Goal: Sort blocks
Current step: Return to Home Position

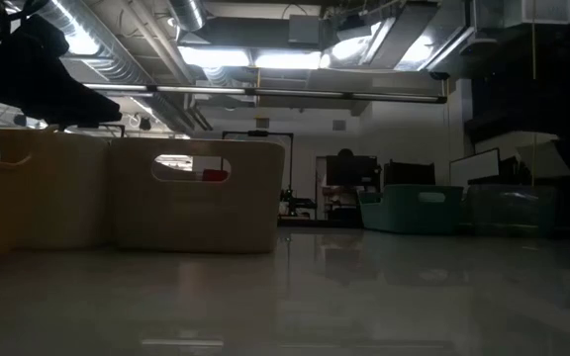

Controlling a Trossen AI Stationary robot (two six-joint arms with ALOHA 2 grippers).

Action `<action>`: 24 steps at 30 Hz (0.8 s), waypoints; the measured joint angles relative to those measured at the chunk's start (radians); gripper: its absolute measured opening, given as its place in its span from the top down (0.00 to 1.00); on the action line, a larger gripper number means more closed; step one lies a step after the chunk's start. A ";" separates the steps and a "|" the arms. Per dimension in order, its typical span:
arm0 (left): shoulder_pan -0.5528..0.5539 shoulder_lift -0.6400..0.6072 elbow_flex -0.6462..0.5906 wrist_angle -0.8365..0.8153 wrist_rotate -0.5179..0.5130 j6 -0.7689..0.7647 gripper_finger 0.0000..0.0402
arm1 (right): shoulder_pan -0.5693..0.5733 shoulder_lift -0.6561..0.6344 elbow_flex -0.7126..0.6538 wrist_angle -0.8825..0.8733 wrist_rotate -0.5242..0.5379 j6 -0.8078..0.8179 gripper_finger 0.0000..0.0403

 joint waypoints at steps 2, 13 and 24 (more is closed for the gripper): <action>0.000 0.000 0.000 0.000 0.000 0.000 0.63 | 0.000 0.000 -0.024 0.090 -0.036 -0.077 0.64; 0.000 0.000 0.000 0.000 0.000 0.000 0.63 | -0.223 0.000 -0.095 0.385 -0.321 -0.430 0.64; 0.000 0.000 -0.001 0.001 0.000 0.000 0.63 | -0.656 -0.002 -0.189 0.578 -0.914 -0.644 0.64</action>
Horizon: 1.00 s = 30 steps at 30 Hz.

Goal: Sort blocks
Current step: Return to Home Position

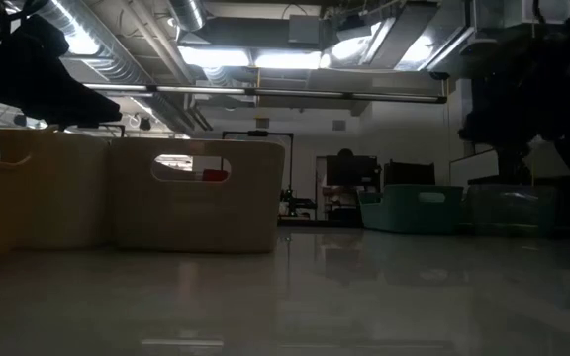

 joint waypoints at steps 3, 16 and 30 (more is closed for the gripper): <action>0.000 0.000 0.000 0.000 0.000 0.000 0.63 | -0.086 0.000 -0.029 0.062 -0.125 -0.004 0.64; 0.000 0.000 0.000 0.000 0.000 0.000 0.63 | -0.285 -0.053 -0.031 0.092 -0.270 -0.161 0.64; 0.000 0.000 0.000 0.000 0.000 0.000 0.63 | -0.365 -0.185 -0.032 -0.081 -0.333 -0.261 0.64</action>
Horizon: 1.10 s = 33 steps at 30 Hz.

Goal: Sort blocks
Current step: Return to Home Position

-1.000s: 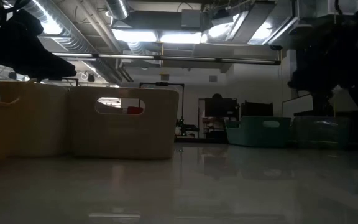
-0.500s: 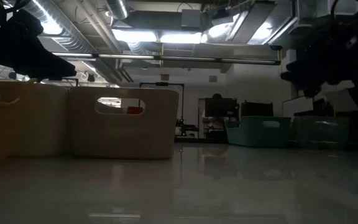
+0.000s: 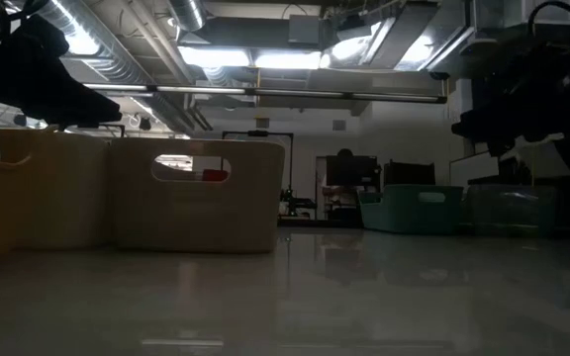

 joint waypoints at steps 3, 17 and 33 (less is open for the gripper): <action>0.000 0.000 0.000 0.000 0.000 0.000 0.63 | 0.000 -0.055 -0.001 -0.015 0.006 0.000 0.64; 0.000 0.000 0.000 0.000 0.000 0.000 0.63 | 0.000 -0.175 -0.002 -0.024 0.040 -0.002 0.64; 0.000 0.000 0.000 0.000 0.000 0.000 0.63 | 0.001 -0.181 -0.002 -0.020 0.040 0.008 0.64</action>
